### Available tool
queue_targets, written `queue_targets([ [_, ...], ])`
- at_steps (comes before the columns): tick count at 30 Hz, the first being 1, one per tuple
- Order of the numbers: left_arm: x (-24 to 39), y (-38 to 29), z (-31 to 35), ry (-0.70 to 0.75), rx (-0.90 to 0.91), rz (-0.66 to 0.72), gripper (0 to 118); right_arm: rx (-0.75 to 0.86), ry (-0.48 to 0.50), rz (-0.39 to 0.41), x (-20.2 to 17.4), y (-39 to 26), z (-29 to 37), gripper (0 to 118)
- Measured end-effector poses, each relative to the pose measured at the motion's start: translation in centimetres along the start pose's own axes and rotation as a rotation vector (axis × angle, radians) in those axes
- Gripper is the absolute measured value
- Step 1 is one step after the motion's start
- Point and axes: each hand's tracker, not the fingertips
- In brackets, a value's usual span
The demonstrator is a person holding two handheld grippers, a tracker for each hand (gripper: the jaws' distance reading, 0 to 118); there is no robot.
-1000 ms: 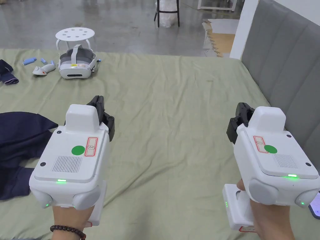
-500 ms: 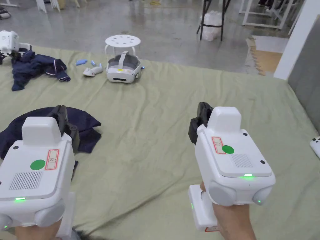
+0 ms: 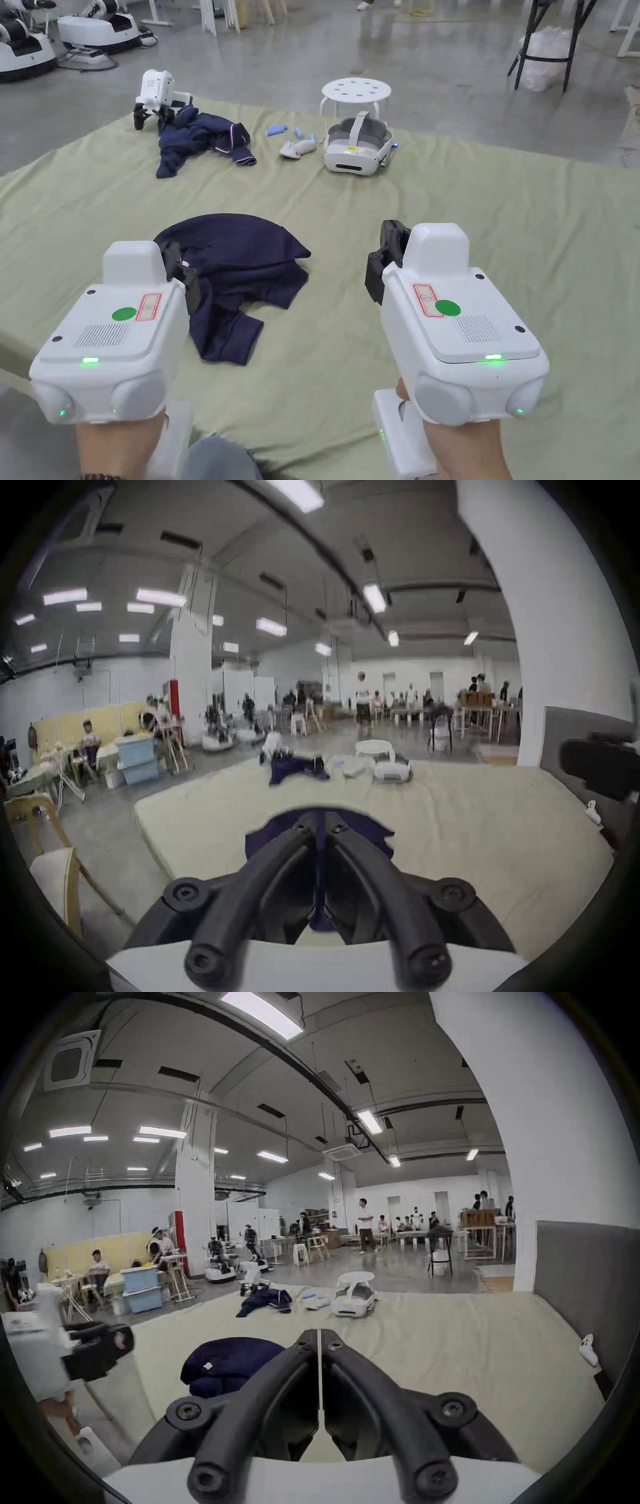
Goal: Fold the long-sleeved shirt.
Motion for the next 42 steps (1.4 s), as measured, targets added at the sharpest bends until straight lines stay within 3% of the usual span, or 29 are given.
queue_targets([
  [1,-0.2,0.3,-2.1,-0.022,-0.071,0.01,28,-0.003,-0.002,0.008,0.1,-0.1,-0.1,0],
  [3,-0.6,0.7,-6.3,-0.06,-0.181,0.032,75,-0.009,-0.005,0.024,0.2,-0.4,-0.2,0],
  [4,-1.0,0.7,-8.8,-0.082,-0.228,0.037,85,-0.013,-0.004,0.025,0.4,-0.5,-0.3,0],
  [5,-1.3,0.4,-11.7,-0.083,-0.275,0.043,85,-0.02,-0.003,0.025,0.4,-0.7,-0.5,0],
  [6,-1.5,0.0,-14.5,-0.085,-0.338,0.031,111,-0.03,-0.007,0.029,0.4,-0.9,-0.7,0],
  [8,-1.8,-0.4,-18.7,-0.077,-0.41,-0.013,104,-0.07,-0.025,0.066,0.4,-1.2,-1.3,0],
  [11,-1.5,-2.6,-24.3,-0.051,-0.626,-0.162,105,-0.103,-0.031,0.074,0.9,-1.7,-2.5,0],
  [15,-1.7,-5.8,-28.4,-0.003,-0.643,-0.183,98,-0.142,-0.042,0.081,1.7,-2.2,-4.2,0],
  [17,-1.8,-6.2,-29.1,-0.032,-0.676,-0.132,76,-0.169,-0.061,0.088,2.0,-2.5,-4.8,0],
  [18,-1.6,-5.8,-29.0,-0.044,-0.706,-0.114,54,-0.182,-0.068,0.089,2.2,-2.6,-5.1,3],
  [20,-1.6,-4.5,-28.6,-0.051,-0.682,-0.112,30,-0.197,-0.079,0.074,2.6,-2.8,-5.3,3],
  [25,-0.5,-0.6,-25.0,-0.157,-0.546,-0.151,25,-0.196,-0.088,0.033,3.8,-2.8,-4.4,3],
  [30,6.2,4.0,-18.4,-0.303,-0.384,-0.242,25,-0.158,-0.143,-0.003,6.5,-1.5,-1.5,0],
  [36,20.5,3.6,-12.7,-0.596,-0.348,-0.318,24,-0.158,-0.281,-0.062,12.9,-0.6,3.8,0],
  [42,36.6,-3.7,-7.8,-0.865,-0.465,-0.294,24,-0.132,-0.441,-0.093,19.2,0.2,10.0,0],
])
